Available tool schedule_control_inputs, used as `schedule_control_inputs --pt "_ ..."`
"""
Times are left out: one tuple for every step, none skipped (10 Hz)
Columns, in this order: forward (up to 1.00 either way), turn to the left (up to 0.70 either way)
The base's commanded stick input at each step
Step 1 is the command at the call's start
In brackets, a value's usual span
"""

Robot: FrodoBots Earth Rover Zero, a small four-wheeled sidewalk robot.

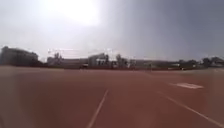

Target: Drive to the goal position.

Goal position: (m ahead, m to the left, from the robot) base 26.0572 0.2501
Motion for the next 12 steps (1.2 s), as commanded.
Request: schedule_control_inputs --pt "0.70 0.00" --pt "0.70 0.00" --pt "0.70 0.00" --pt "0.70 0.00" --pt "0.70 0.00" --pt "0.70 0.00" --pt "0.70 0.00" --pt "0.70 0.00" --pt "0.70 0.00" --pt "0.70 0.00" --pt "0.70 0.00" --pt "0.70 0.00"
